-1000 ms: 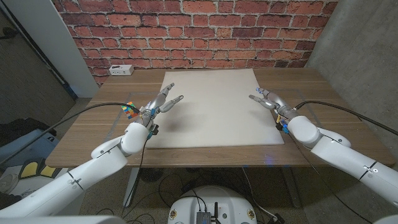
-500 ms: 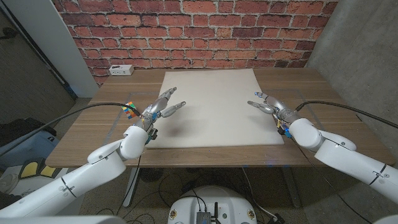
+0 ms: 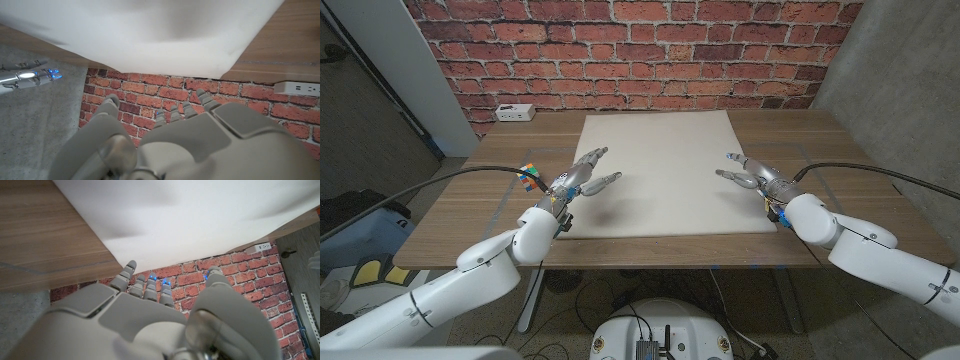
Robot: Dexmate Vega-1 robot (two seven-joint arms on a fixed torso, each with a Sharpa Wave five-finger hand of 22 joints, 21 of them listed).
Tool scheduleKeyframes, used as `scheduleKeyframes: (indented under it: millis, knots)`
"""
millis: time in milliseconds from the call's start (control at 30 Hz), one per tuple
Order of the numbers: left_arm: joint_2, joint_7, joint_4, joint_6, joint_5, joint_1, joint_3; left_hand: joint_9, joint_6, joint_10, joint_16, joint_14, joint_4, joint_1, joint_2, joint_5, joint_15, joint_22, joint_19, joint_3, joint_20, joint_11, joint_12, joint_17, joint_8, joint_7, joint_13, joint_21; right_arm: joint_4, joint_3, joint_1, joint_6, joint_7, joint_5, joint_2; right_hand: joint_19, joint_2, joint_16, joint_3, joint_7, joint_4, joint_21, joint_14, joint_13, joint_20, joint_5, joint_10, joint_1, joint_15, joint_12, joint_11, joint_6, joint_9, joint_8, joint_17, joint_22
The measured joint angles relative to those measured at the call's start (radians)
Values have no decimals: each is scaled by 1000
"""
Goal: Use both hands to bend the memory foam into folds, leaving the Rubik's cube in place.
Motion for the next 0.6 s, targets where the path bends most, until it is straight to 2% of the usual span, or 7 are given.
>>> scheduleKeyframes:
  millis: [600]
  knots:
    - [58,-23,-76,70,41,60,-19,0,0,5,0,0,-4,0,0,0,0,0,5,-4,-5,-5,0,0,0,0,0,-4,-81,-26,-24,-98,18,-47,-23,5,4,0,4,0,-11,0,5,0,-5,0,9,4,-5,0,-2,0,1,0,0,0]
